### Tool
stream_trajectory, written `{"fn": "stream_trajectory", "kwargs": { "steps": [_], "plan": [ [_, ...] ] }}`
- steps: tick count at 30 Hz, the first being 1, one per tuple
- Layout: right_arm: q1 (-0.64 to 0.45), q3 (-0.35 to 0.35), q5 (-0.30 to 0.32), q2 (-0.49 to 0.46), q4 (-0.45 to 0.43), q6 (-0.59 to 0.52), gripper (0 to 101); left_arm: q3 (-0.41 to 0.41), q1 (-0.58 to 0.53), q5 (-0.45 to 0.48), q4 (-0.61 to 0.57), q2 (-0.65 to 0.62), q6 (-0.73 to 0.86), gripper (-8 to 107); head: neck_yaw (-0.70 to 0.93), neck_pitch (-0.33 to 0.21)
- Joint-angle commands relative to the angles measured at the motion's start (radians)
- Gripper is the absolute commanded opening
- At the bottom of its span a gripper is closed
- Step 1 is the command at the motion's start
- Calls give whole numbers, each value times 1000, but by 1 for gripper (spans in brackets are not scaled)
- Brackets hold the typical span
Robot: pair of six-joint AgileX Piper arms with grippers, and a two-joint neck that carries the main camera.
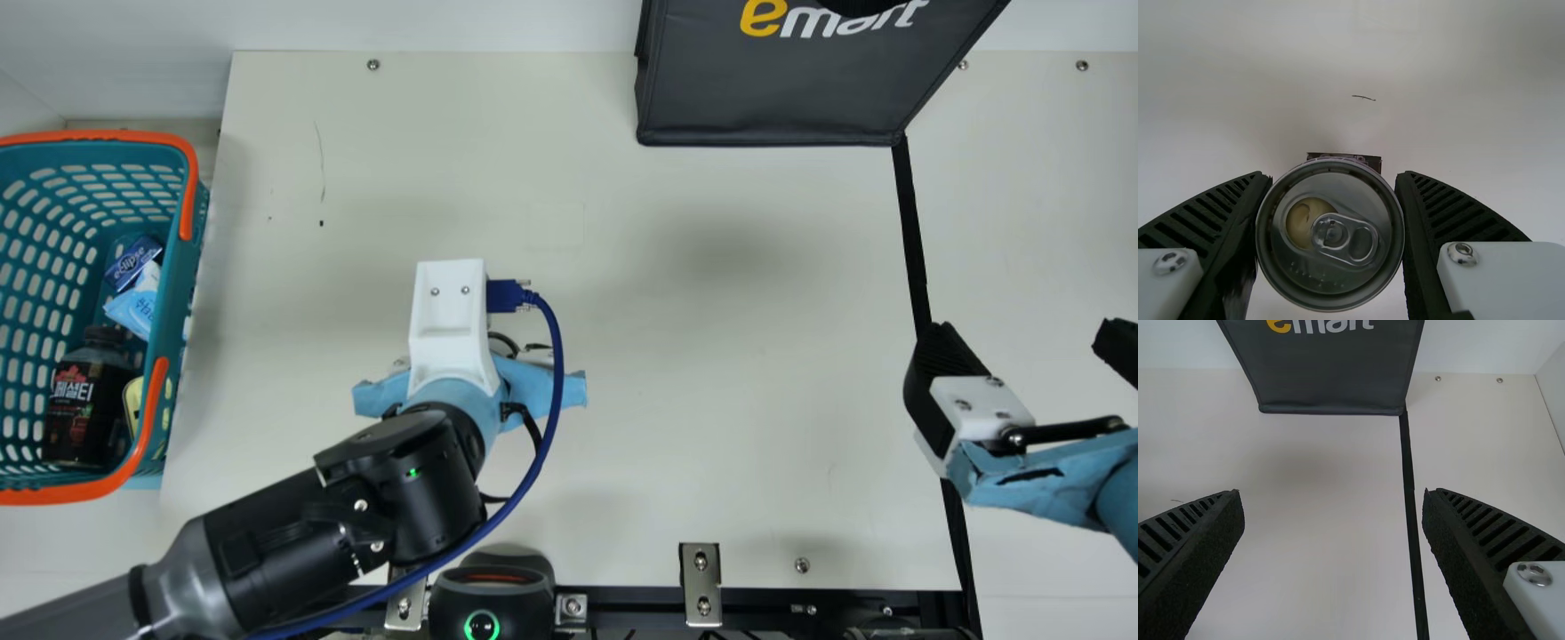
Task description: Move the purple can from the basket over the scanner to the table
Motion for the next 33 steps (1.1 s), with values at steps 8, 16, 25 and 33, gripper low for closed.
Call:
{"fn": "stream_trajectory", "kwargs": {
  "steps": [8, 16, 25, 33],
  "plan": [
    [0, 0, 0, 0, 0, 0, 95, 7, 2, -52, -15, -32, 131, -8, 2, -30],
    [0, 0, 0, 0, 0, 0, 95, 43, 30, -131, -65, -83, 366, -8, 2, -30],
    [0, 0, 1, 0, 0, 0, 95, 79, 98, -213, -214, -134, 746, -8, 2, -30],
    [0, 0, 1, 0, 0, 0, 95, 89, 185, -220, -412, -163, 1143, -8, 2, -30]
  ]
}}
